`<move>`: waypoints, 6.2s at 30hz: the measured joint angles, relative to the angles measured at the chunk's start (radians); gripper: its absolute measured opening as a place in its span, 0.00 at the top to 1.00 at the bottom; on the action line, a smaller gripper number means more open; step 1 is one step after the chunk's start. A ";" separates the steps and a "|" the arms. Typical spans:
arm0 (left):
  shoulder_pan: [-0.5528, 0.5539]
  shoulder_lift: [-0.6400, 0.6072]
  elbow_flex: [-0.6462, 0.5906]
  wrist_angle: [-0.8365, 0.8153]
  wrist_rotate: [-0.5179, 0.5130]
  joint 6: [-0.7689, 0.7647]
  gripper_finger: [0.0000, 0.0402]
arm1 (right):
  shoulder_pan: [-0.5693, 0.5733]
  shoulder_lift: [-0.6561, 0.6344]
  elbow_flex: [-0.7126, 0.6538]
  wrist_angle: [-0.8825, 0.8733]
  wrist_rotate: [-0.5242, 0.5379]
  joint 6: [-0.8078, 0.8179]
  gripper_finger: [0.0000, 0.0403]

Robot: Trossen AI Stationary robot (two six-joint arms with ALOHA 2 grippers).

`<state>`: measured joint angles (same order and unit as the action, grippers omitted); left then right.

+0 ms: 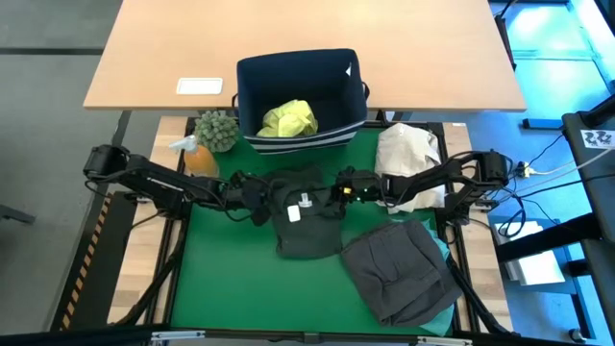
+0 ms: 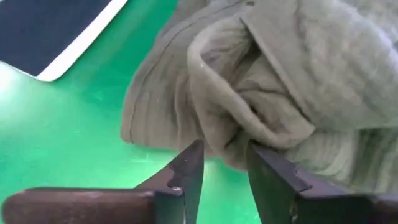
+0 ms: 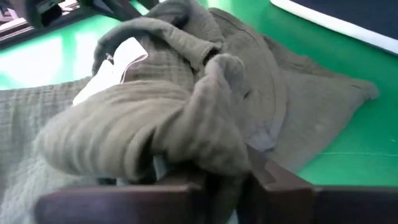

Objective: Fold laundry
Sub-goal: Fold the green polo shirt

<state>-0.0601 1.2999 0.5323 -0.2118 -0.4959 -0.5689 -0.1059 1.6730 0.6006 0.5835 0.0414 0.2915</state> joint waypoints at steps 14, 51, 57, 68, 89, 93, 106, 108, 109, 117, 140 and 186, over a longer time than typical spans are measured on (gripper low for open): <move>0.000 0.000 0.059 -0.056 0.068 0.062 0.58 | 0.001 0.000 0.002 -0.004 -0.008 -0.011 0.46; -0.191 0.334 0.291 0.033 -0.387 0.654 0.54 | 0.001 0.000 0.003 -0.034 0.104 0.123 0.45; -0.130 0.333 0.291 0.014 -0.493 0.624 0.54 | 0.001 -0.001 0.003 -0.041 0.060 0.082 0.45; -0.047 0.330 0.290 -0.239 -0.496 0.310 0.54 | 0.001 -0.002 0.004 -0.172 0.076 0.015 0.45; -0.345 0.136 0.290 -0.145 -0.262 0.236 0.56 | 0.114 -0.213 0.004 -0.126 -0.036 -0.089 0.45; -0.407 0.176 0.290 -0.013 -0.242 0.230 0.59 | 0.232 -0.172 0.004 -0.064 -0.041 -0.087 0.45; -0.434 0.358 0.290 0.185 -0.130 0.162 0.60 | 0.381 0.090 0.188 -0.185 0.038 -0.025 0.76; -0.440 0.372 0.290 0.171 -0.033 0.120 0.60 | 0.380 0.127 0.230 -0.267 0.042 -0.023 0.82; -0.447 0.373 0.290 0.145 0.007 0.095 0.60 | 0.380 0.139 0.245 -0.313 0.044 -0.021 0.85; -0.557 0.365 0.290 0.072 0.106 -0.046 0.60 | 0.380 0.174 0.312 -0.475 0.022 -0.007 0.99; -0.508 0.356 0.321 0.056 -0.240 0.011 0.61 | 0.381 0.174 0.336 -0.466 -0.043 -0.004 1.00; -0.612 0.438 0.557 -0.639 -0.230 -0.342 0.60 | 0.381 0.173 0.335 -0.474 -0.042 -0.008 0.99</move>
<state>-0.6721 1.7382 1.0898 -0.8510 -0.7257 -0.9112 0.2749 1.8458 0.9360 0.1097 -0.0006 0.2832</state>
